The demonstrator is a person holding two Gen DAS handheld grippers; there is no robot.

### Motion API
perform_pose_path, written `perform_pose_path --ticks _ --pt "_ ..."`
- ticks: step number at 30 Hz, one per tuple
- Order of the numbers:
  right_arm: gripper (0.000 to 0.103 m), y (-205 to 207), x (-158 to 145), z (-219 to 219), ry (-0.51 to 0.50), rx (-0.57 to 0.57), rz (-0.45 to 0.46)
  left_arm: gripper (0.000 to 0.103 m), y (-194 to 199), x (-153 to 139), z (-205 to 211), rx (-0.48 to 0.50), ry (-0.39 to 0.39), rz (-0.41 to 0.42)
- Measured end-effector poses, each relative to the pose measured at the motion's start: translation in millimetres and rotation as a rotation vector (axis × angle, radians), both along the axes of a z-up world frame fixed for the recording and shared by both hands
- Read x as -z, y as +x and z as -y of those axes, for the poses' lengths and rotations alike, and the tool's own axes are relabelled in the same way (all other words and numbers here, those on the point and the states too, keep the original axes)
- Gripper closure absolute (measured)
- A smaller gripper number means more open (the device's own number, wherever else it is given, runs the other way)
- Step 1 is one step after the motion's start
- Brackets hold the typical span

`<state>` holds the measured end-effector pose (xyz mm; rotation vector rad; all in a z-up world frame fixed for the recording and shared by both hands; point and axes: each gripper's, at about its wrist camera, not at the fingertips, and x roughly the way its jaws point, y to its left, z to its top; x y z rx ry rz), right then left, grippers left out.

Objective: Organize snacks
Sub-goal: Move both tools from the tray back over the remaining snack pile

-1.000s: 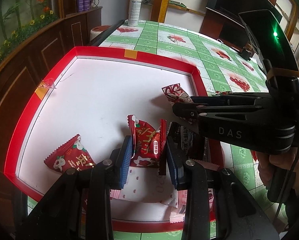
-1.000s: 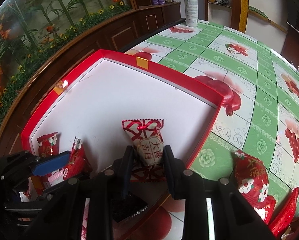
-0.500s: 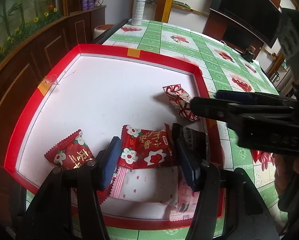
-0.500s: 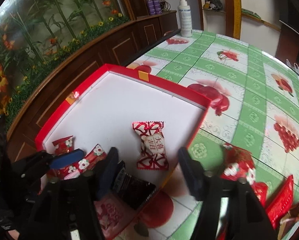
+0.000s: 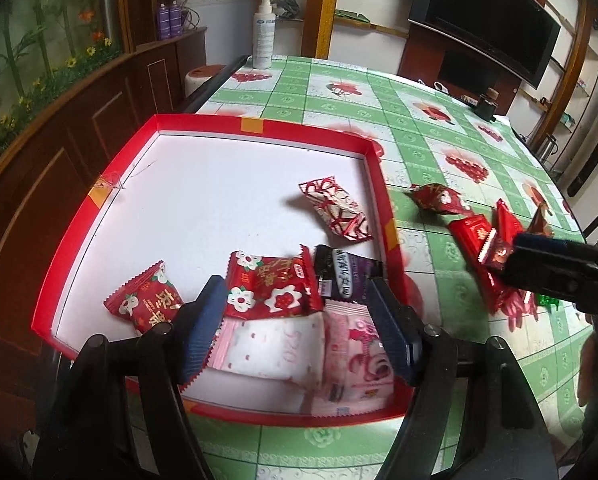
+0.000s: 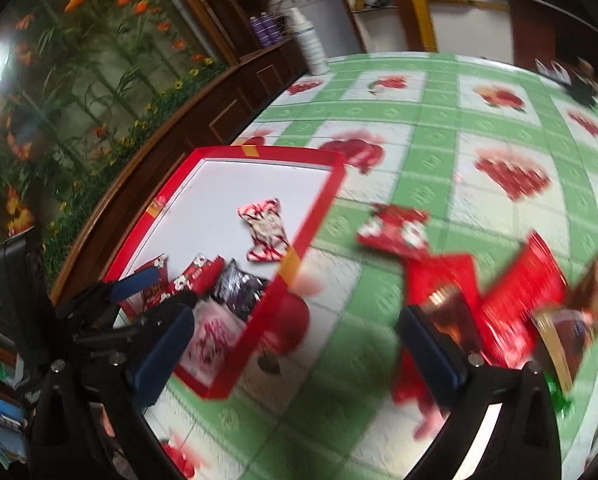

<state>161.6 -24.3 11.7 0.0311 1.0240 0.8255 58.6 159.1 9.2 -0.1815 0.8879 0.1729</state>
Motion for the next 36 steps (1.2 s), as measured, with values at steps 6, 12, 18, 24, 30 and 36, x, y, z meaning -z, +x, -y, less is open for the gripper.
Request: perform_pose_path --ticks 6,12,18,24,30,36 --pt "0.0 -14 -6 42 -0.002 0.044 -0.011 0.031 -8 -9 9 0.019 -0.007 0.015" --pt "0.0 -22 -8 89 -0.037 0.106 -0.004 0.031 -15 -23 25 0.059 -0.036 0.038" --pt "0.0 -14 -3 144 -0.067 0.218 -0.021 0.031 -11 -31 50 0.117 -0.05 0.045" --pt "0.0 -5 6 183 -0.075 0.302 -0.048 0.031 -2 -30 86 0.2 -0.035 0.022" --pt "0.0 -2 21 189 -0.087 0.31 -0.073 0.031 9 -23 112 0.26 -0.037 -0.006" --pt "0.003 -3 27 181 -0.101 0.288 -0.063 0.031 19 -13 123 0.286 -0.05 -0.042"
